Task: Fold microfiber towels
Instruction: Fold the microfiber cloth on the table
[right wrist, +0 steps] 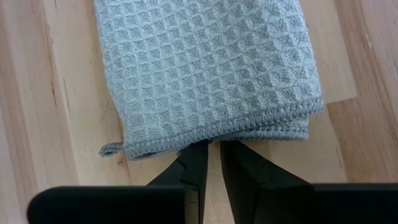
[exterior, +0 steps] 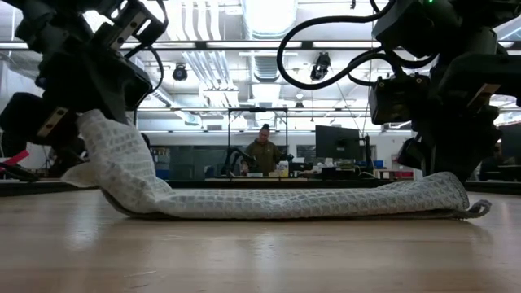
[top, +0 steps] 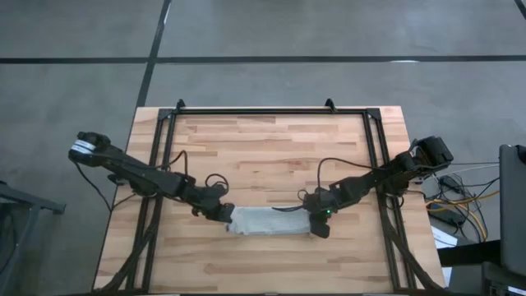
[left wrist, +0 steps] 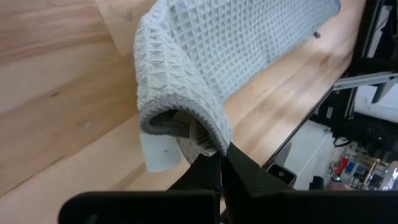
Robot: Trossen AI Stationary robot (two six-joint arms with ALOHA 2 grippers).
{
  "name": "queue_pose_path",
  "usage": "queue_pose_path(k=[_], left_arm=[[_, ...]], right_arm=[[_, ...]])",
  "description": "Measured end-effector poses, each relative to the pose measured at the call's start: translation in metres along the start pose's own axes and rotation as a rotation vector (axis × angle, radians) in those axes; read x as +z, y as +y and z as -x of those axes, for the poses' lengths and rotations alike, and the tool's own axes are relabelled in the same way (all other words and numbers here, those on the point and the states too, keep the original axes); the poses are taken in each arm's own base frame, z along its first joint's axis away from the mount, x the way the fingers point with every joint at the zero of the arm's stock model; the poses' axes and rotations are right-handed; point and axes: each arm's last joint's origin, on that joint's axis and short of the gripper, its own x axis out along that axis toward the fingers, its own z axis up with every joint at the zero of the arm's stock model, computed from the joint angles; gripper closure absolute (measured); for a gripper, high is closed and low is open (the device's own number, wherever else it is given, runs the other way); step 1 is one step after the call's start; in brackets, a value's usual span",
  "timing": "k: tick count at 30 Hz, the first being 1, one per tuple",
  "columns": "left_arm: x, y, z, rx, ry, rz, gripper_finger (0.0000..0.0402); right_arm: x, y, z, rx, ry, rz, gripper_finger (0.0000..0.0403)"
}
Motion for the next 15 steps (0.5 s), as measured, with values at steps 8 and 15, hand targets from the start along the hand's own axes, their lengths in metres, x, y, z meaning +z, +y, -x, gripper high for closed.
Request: queue_pose_path(k=[8,15], left_arm=[[0.006,-0.001,0.001,-0.006,-0.022,-0.013,0.0401],[0.011,-0.006,0.002,-0.031,-0.037,-0.039,0.0401]], right_arm=[[0.0,0.0,0.0,0.001,-0.001,0.002,0.036],[0.0,0.0,0.0,0.005,-0.006,0.002,0.036]])
